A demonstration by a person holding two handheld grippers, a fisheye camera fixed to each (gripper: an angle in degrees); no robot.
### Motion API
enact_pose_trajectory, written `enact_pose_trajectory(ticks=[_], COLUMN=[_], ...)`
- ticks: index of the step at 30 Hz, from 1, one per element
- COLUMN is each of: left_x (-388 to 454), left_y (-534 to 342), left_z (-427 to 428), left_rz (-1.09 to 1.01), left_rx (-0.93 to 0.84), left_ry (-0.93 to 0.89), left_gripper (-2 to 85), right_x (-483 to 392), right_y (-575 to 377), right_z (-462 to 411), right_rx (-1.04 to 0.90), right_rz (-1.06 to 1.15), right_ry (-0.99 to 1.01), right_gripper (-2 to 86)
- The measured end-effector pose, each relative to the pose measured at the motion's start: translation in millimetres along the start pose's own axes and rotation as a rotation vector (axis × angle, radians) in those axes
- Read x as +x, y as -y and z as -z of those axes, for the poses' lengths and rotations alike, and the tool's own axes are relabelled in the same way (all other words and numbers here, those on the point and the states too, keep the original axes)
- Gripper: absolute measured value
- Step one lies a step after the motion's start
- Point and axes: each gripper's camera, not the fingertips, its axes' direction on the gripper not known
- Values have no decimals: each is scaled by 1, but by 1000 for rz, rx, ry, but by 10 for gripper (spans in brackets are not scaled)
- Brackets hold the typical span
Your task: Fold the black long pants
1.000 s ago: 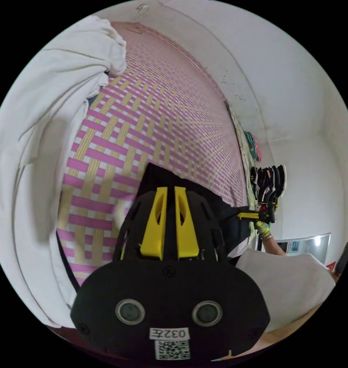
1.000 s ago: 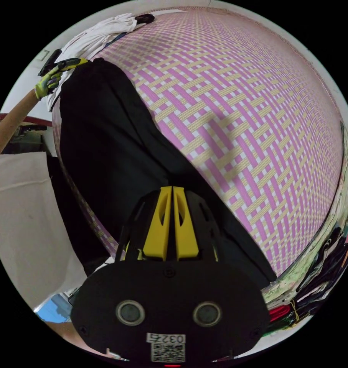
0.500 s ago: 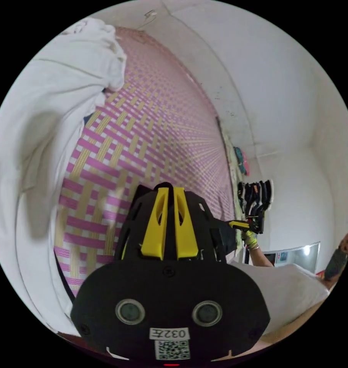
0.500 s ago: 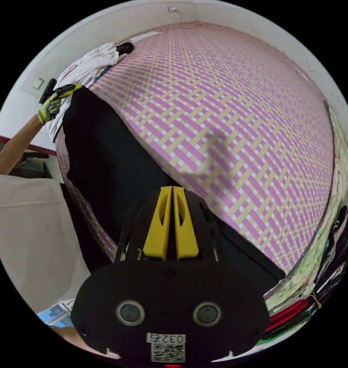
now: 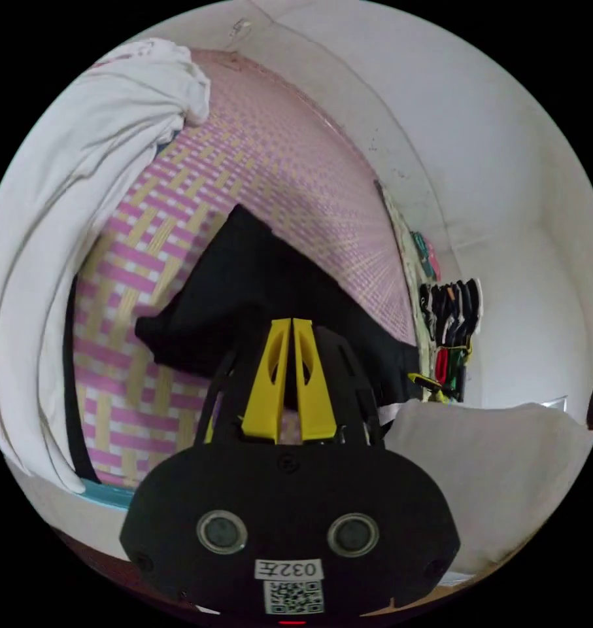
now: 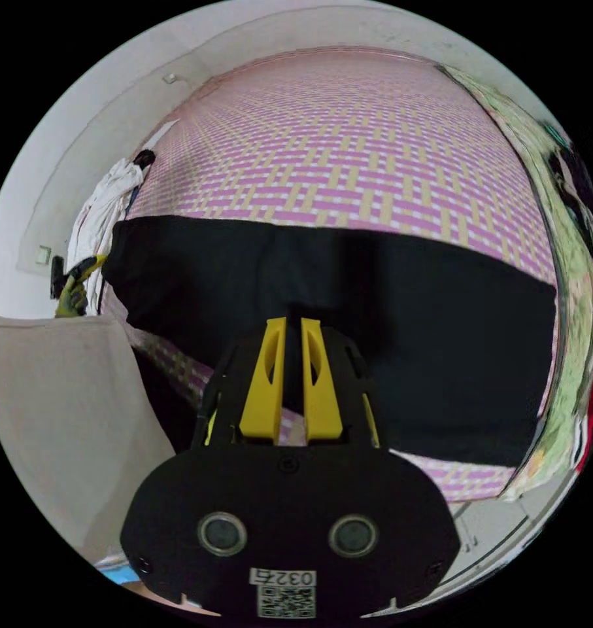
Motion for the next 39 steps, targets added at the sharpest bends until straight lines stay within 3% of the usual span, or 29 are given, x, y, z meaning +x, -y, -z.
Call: enact_pose_trajectory(ticks=[4, 8, 14, 16, 19, 21, 26, 30, 39], left_x=[1, 26, 42, 79, 150, 199, 307, 396, 482], left_y=[-1, 17, 35, 33, 38, 52, 72, 74, 67], left_z=[5, 23, 58, 71, 62, 23, -83, -146, -173], left_rz=[44, 37, 250, 215, 29, -59, -196, -312, -408], left_rx=[-4, 21, 62, 129, 170, 87, -176, -358, -455], left_ry=[63, 240, 277, 344, 198, 29, -72, 10, 180], left_gripper=[-9, -9, -9, -9, -9, -9, -9, -9, -9], right_x=[31, 50, 68, 93, 170, 238, 319, 352, 391], right_y=[-27, -34, -41, -55, -86, -104, -92, -67, -67], right_z=[-8, -15, -15, 4, 40, 63, 81, 74, 50], right_rx=[-8, -12, -1, 72, 205, 278, 301, 255, 167], right_rz=[-78, -53, 24, -24, -218, -362, -409, -310, -140], right_ry=[19, 47, 143, 114, 97, 108, 39, -24, -49], right_gripper=[51, 44, 63, 64, 64, 67, 67, 68, 77])
